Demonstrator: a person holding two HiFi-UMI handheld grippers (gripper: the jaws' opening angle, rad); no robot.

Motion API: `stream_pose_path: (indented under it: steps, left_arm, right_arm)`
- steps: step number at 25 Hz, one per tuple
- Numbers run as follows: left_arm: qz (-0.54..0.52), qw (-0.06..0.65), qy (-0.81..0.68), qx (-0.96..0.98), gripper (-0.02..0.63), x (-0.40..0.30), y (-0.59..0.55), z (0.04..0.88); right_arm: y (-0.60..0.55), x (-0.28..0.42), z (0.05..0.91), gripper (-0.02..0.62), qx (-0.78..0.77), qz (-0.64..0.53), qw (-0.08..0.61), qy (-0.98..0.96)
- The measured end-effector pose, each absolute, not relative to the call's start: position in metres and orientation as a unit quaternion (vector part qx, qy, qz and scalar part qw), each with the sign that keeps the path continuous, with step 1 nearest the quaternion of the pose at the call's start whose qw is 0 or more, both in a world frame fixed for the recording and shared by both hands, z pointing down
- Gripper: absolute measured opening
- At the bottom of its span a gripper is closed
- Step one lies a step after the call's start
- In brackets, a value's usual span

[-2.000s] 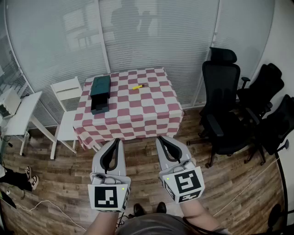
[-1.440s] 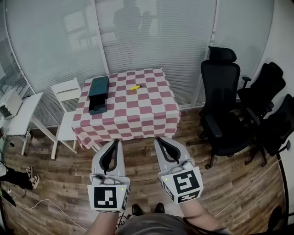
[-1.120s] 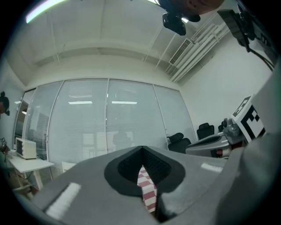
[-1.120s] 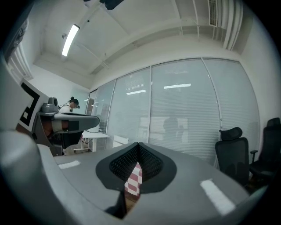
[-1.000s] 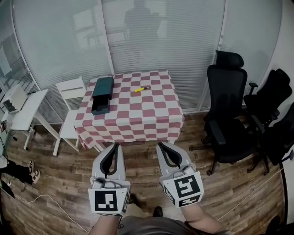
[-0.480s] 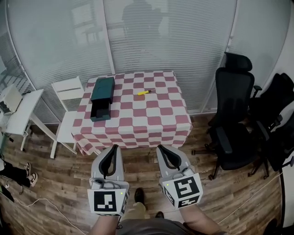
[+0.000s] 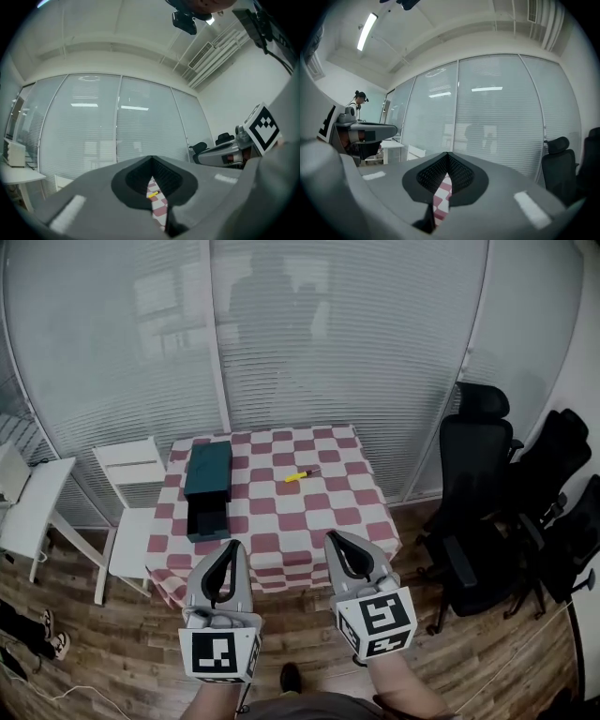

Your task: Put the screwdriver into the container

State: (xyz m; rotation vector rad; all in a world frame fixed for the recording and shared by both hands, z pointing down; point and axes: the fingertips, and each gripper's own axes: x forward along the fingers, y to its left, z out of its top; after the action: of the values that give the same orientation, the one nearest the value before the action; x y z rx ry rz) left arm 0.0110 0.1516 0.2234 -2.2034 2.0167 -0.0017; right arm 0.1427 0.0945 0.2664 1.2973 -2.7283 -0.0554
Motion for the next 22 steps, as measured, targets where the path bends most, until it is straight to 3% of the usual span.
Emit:
stream_pose_path:
  steps: [22]
  left_arm:
    - [-0.012, 0.046, 0.649, -0.759, 0.0, -0.021, 0.043, 0.256]
  right_arm:
    - [-0.003, 0.113, 0.296, 0.025, 0.452, 0.004, 0.088, -0.888]
